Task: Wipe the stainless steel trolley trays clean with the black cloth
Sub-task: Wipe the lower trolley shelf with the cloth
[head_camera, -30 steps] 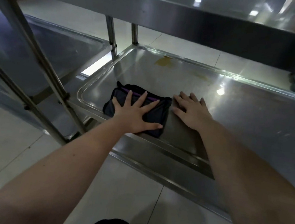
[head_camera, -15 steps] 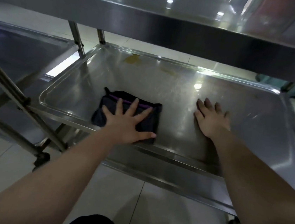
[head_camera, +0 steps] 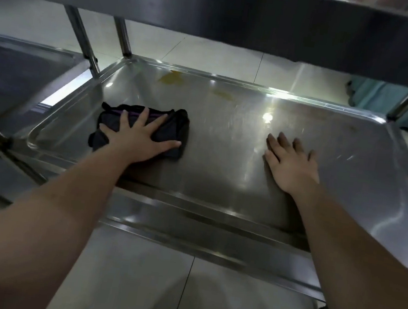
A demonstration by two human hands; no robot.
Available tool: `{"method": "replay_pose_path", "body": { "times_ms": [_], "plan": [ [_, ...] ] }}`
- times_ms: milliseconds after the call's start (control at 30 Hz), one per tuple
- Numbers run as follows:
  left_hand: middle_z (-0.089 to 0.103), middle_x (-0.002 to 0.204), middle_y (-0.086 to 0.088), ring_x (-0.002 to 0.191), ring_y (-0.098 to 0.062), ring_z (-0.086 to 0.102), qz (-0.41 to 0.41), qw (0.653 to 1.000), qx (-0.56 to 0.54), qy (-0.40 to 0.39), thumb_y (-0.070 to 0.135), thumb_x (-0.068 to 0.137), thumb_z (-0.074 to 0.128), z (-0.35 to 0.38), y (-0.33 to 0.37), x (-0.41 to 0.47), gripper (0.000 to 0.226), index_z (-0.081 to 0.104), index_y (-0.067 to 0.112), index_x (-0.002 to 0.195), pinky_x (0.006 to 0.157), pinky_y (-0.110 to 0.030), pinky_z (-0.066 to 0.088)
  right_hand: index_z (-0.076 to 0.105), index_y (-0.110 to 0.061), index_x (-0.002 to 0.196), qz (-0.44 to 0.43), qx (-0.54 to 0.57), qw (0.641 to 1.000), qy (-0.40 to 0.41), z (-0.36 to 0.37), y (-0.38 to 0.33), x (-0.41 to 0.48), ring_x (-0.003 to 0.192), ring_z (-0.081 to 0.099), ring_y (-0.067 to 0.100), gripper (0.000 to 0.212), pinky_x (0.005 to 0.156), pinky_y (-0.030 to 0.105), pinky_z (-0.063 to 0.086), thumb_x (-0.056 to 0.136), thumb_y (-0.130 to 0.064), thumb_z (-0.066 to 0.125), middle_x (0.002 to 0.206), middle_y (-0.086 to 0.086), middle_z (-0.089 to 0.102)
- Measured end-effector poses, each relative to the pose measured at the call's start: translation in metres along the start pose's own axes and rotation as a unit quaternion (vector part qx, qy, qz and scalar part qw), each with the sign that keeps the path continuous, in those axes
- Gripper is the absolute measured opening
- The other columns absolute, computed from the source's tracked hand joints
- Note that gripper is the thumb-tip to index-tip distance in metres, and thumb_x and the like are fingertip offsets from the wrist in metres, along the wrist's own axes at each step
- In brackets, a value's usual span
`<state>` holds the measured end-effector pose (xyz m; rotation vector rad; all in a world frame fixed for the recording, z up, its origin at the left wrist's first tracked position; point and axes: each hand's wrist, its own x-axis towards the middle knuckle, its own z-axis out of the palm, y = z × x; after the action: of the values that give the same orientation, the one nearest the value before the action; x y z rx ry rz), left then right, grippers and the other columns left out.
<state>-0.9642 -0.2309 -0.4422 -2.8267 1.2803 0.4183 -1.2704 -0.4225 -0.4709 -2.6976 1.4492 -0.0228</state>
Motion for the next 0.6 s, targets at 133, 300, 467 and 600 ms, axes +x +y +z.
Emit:
{"method": "replay_pose_path", "body": {
  "times_ms": [133,300,467,600],
  "plan": [
    [-0.011,0.163,0.013,0.146,-0.042,-0.015,0.021,1.0,0.008,-0.004,0.108,0.046,0.009,0.002,0.034,0.011,0.105,-0.008,0.066,0.141,0.1,-0.081,-0.007,0.006,-0.044,0.153,0.008,-0.003,1.0,-0.002,0.001,-0.005,0.001,0.151,0.003,0.026,0.053,0.116,0.06,0.004,0.101,-0.053,0.013,0.164,-0.012,0.003],
    [-0.012,0.164,0.008,0.144,-0.046,-0.018,0.128,0.991,0.025,-0.014,0.101,0.06,0.018,0.014,0.157,-0.001,0.098,-0.006,0.06,0.146,0.097,-0.082,-0.011,0.005,-0.045,0.153,0.008,0.001,1.0,-0.005,0.0,-0.001,0.0,0.151,0.002,0.025,0.054,0.116,0.059,0.003,0.1,-0.055,0.011,0.164,-0.012,0.002],
    [-0.007,0.164,0.014,0.148,-0.036,-0.015,0.142,0.99,0.016,0.017,0.101,0.059,0.021,0.016,0.127,0.014,0.094,0.001,0.064,0.144,0.102,-0.079,-0.01,0.006,-0.046,0.153,-0.005,0.022,1.0,0.001,0.001,0.009,0.002,0.151,0.002,0.023,0.056,0.117,0.057,0.002,0.099,-0.057,0.014,0.164,-0.012,0.004],
    [-0.006,0.163,0.016,0.149,-0.033,-0.012,0.042,0.999,0.006,0.017,0.104,0.053,0.018,-0.009,0.04,0.047,0.099,0.001,0.066,0.143,0.105,-0.078,-0.005,0.007,-0.045,0.153,-0.003,0.023,1.0,0.011,0.002,0.008,0.002,0.151,0.002,0.023,0.056,0.117,0.057,0.002,0.099,-0.057,0.014,0.164,-0.012,0.005]
  ]
}}
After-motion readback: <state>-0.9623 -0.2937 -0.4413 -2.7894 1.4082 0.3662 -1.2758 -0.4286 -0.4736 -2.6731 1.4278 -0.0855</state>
